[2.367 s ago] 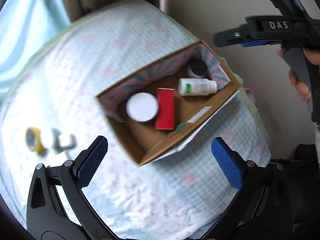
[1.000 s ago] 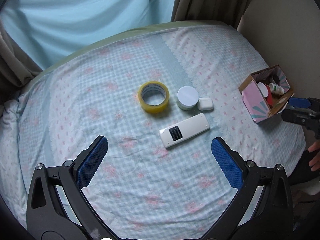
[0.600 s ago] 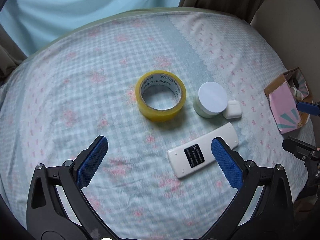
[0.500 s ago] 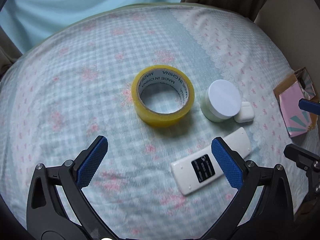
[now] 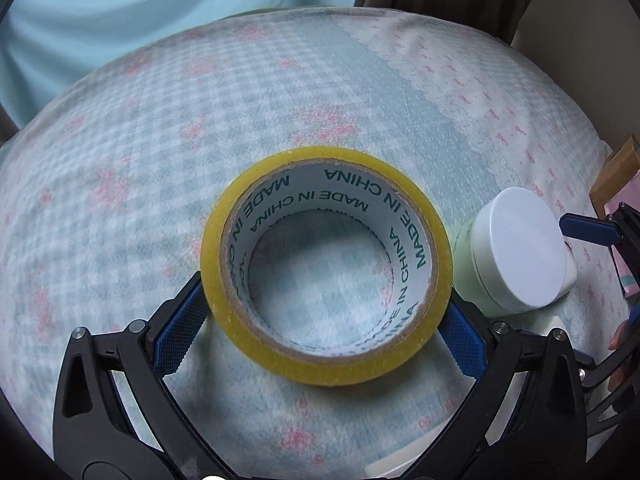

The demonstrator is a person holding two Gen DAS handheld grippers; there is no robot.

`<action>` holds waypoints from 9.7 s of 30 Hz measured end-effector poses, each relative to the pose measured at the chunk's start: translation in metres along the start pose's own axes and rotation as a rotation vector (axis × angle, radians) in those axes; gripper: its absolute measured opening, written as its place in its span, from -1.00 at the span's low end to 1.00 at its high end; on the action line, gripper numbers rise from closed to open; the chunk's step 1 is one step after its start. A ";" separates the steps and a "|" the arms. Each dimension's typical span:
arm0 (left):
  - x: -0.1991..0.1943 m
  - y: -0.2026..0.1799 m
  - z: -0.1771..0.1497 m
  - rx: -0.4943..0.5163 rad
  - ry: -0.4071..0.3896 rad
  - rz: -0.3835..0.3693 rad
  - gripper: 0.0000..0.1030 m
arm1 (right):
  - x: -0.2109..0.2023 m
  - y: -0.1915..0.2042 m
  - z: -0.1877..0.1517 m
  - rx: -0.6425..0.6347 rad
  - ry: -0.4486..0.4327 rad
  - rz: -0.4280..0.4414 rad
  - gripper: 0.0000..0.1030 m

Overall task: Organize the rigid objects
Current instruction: 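Grasp the yellow tape roll with left tool while right tool grasps white jar, then lift the tape roll and white jar and carry both over the cardboard box, then lower the tape and jar into the box and open both tools, then move both tools back toward the white remote and earbud case, then grasp the white remote with left tool while right tool grasps white earbud case, then lift the remote and earbud case and carry both over the cardboard box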

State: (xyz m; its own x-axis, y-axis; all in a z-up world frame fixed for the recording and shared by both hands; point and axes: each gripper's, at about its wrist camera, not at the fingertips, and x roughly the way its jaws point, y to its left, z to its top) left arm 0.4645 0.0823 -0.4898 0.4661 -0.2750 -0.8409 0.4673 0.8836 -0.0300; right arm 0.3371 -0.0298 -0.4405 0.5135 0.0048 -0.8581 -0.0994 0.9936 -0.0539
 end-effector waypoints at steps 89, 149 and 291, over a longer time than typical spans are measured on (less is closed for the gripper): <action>-0.207 -0.481 0.102 0.040 0.046 -0.116 0.91 | -0.284 -0.426 -0.087 0.300 0.060 0.053 0.31; -0.208 -0.472 0.077 0.015 0.222 -0.041 1.00 | -0.277 -0.423 -0.077 0.517 0.130 0.242 1.00; -0.233 -0.380 0.166 0.442 0.267 -0.301 0.05 | -0.317 -0.297 -0.028 -0.073 0.159 0.153 -0.21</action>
State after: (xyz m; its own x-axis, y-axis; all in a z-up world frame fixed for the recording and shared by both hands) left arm 0.3027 -0.2525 -0.1923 0.0864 -0.3335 -0.9388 0.8447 0.5241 -0.1085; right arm 0.1798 -0.3296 -0.1667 0.3475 0.1313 -0.9284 -0.2301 0.9718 0.0513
